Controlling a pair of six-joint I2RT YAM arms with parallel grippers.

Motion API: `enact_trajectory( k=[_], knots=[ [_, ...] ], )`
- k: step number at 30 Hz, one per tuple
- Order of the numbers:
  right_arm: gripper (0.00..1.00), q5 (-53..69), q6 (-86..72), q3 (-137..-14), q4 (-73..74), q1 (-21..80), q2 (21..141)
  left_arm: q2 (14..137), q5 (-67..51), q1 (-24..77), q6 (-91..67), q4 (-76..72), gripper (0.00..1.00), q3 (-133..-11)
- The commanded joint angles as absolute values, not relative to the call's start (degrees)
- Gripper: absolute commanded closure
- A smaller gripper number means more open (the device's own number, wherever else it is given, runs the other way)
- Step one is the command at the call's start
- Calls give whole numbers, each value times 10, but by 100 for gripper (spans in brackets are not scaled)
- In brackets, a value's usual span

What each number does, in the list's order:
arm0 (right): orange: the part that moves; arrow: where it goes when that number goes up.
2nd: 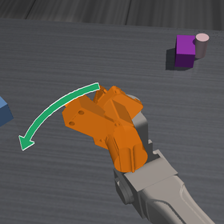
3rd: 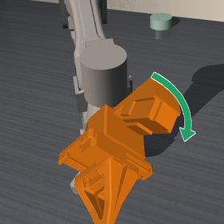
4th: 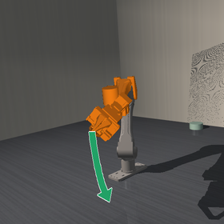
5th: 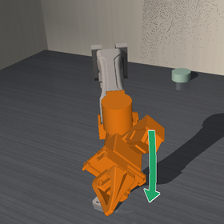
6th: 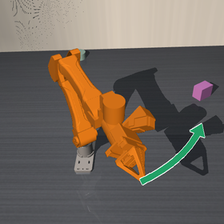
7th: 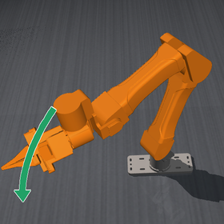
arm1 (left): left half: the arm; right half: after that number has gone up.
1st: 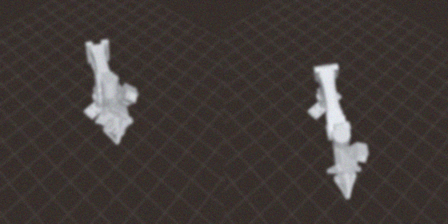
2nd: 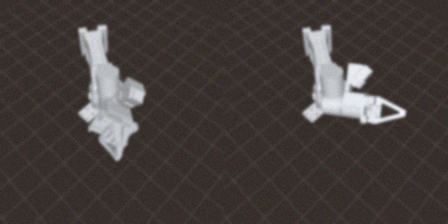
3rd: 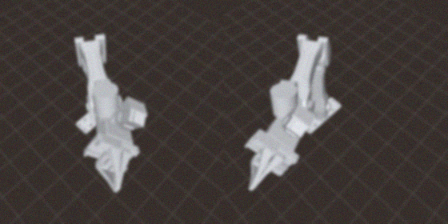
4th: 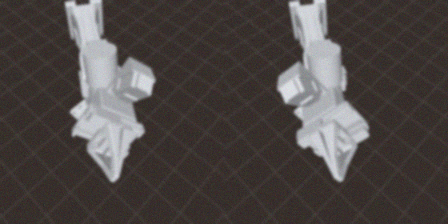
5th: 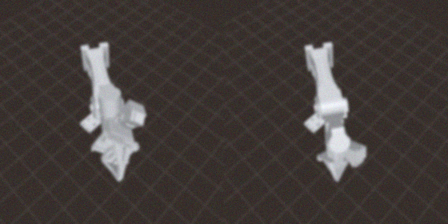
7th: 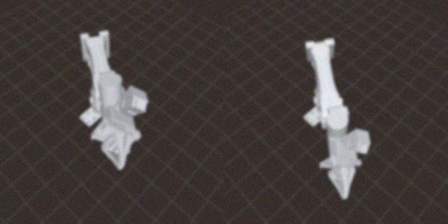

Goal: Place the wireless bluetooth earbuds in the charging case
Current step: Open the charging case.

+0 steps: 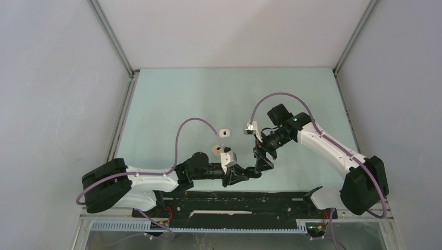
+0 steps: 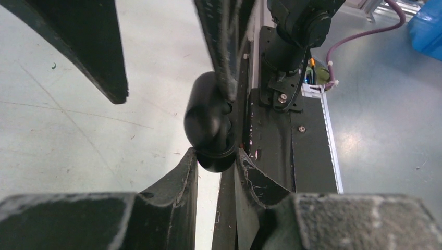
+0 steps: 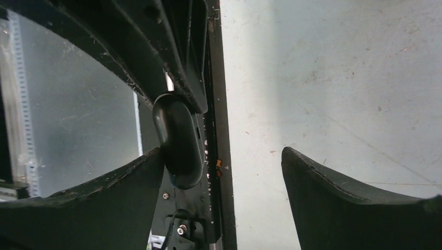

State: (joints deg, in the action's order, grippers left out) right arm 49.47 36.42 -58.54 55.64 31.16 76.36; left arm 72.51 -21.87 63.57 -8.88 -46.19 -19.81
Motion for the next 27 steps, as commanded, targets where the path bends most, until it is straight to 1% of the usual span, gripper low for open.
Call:
enact_trajectory(
  k=[1, 9, 12, 13, 14, 15, 17, 22, 23, 27],
  knots=[
    [16, 547, 374, -629, 586, 289, 800, 711, -228, 645, -55, -460, 98, -211],
    [17, 560, 382, -642, 609, 277, 800, 719, -218, 648, -56, -460, 98, -212],
    [20, 548, 386, -657, 623, 266, 776, 726, -212, 648, -62, -458, 98, -214],
    [22, 541, 389, -660, 625, 262, 762, 728, -213, 648, -66, -458, 98, -214],
    [27, 528, 391, -661, 623, 260, 748, 729, -212, 648, -72, -458, 99, -215],
    [34, 508, 399, -661, 623, 260, 733, 731, -213, 648, -77, -458, 99, -217],
    [44, 485, 405, -657, 618, 263, 708, 734, -214, 648, -82, -458, 99, -219],
    [63, 468, 409, -643, 601, 282, 665, 741, -212, 648, -97, -458, 99, -229],
    [66, 465, 410, -642, 600, 293, 664, 743, -211, 648, -101, -458, 99, -231],
    [75, 442, 395, -642, 592, 338, 689, 751, -224, 648, -121, -458, 99, -243]
  ],
)
